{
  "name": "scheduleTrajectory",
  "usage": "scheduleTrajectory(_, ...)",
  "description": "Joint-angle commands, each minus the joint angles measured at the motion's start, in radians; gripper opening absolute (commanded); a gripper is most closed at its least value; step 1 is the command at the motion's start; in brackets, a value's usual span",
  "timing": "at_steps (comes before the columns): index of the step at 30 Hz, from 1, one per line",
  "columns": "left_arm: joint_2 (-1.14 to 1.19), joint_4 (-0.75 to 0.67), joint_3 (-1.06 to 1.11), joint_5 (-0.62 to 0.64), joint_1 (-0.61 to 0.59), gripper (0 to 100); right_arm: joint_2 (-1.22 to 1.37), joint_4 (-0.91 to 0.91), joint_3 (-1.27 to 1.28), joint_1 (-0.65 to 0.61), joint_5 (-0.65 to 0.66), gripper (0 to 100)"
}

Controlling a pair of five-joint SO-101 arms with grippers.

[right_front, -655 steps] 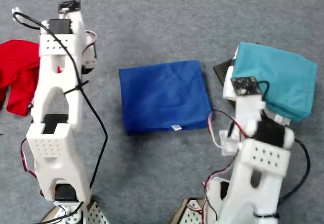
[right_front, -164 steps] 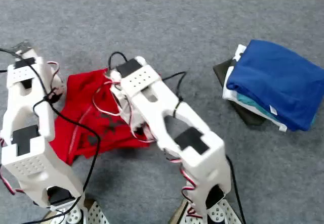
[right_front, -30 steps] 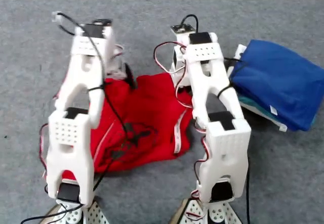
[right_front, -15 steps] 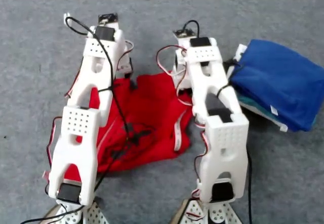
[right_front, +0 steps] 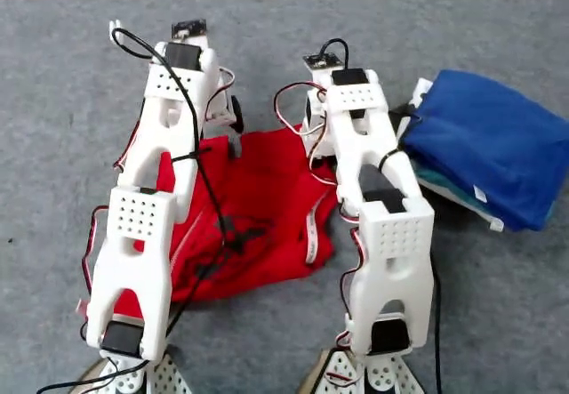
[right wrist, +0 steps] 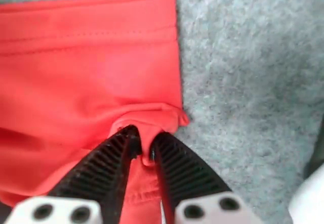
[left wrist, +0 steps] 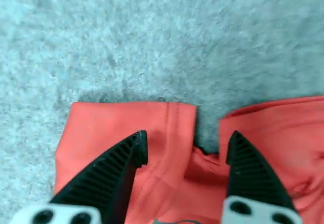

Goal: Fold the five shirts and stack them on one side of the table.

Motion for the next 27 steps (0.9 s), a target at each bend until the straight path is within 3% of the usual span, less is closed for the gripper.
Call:
scheduleTrajectory(1,-0.051,0.011,0.005,0.0,0.018,26,-0.004,-0.012,-0.007,0.019,0.011,0.5)
scheduleTrajectory(6,-0.015,0.011,0.055,0.006,-0.012,26,-0.004,-0.012,-0.005,0.019,0.011,0.5)
scheduleTrajectory(16,-0.002,0.011,0.008,0.002,-0.021,5,-0.004,-0.025,-0.004,0.019,0.011,0.5)
scheduleTrajectory(27,-0.005,0.011,0.035,0.002,0.049,22,-0.002,-0.025,-0.004,0.019,0.006,0.5)
